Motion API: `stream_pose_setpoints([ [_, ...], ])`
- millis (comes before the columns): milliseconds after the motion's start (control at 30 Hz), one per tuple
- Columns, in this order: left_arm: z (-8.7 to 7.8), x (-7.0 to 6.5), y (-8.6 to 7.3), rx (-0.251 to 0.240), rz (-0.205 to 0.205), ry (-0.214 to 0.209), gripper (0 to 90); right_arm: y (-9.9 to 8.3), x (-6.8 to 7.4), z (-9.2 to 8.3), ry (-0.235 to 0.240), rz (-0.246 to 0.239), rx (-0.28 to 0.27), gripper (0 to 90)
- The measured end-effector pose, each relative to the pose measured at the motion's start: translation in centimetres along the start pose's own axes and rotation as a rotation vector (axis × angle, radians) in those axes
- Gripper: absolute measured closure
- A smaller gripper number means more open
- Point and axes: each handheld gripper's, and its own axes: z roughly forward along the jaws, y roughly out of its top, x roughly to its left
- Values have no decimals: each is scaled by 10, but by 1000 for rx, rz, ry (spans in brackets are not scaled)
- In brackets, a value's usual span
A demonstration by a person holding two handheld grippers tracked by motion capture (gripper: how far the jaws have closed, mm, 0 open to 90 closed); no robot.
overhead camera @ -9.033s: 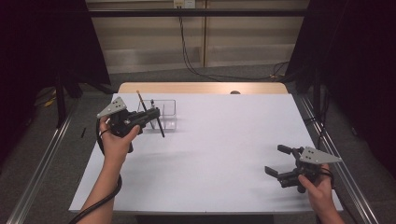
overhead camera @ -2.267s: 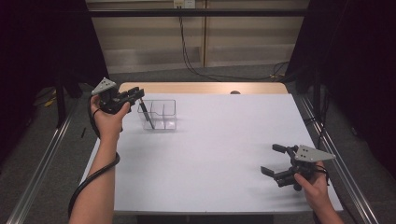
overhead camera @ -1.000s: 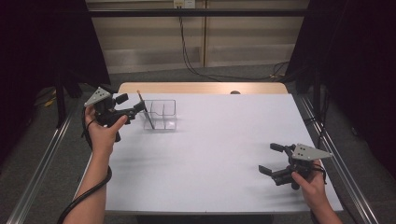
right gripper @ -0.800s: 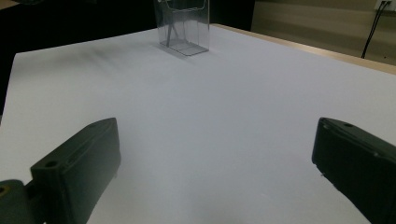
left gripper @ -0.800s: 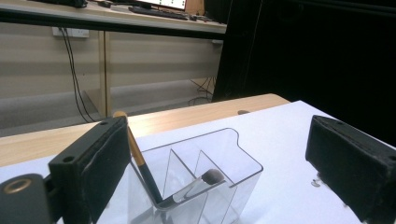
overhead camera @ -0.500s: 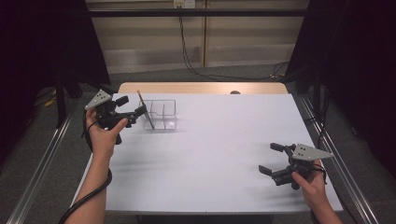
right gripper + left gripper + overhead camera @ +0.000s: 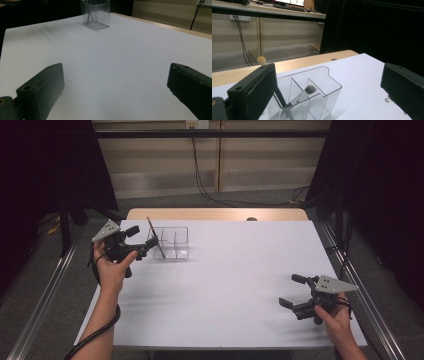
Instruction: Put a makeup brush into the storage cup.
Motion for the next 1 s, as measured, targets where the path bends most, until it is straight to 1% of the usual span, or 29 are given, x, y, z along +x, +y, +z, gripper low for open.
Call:
stream_pose_setpoints([
  [33, 0, -1, -1, 1, 2, -6, 6, 0, 0, 0, 0, 1, 1, 10],
  [67, -1, -1, -1, 6, 17, -5, 4, -1, 0, 0, 2, -2, 2, 10],
  [133, -2, -4, -4, 1, 14, -22, 3, -1, 1, -1, 2, -2, 3, 9],
  [200, -4, -6, -6, 6, 26, -23, 0, -2, 2, -2, -2, 1, 3, 9],
  [233, -5, -7, -7, 4, 24, -31, 0, -2, 2, -3, -2, -6, 5, 9],
  [400, -9, -12, -11, 2, 27, -47, 0, -3, 5, -8, -7, -6, 2, 9],
  [467, -11, -12, -12, 0, 31, -50, 0, -3, 5, -9, -13, -2, 1, 10],
  [567, -12, -14, -15, -8, 23, -51, 0, -3, 5, -11, -15, -5, -1, 9],
  [633, -14, -15, -17, -9, 28, -60, 0, -3, 5, -11, -16, -4, -2, 10],
  [700, -15, -17, -18, -3, 42, -57, 0, -3, 5, -10, -16, -6, -2, 10],
  [767, -17, -17, -20, -3, 37, -64, 0, -3, 5, -10, -16, -9, -1, 9],
  [800, -18, -17, -21, -1, 43, -64, 0, -3, 5, -10, -14, -11, 0, 9],
  [1000, -22, -20, -28, 1, 29, -70, 0, -2, 5, -8, -10, -11, 0, 9],
])
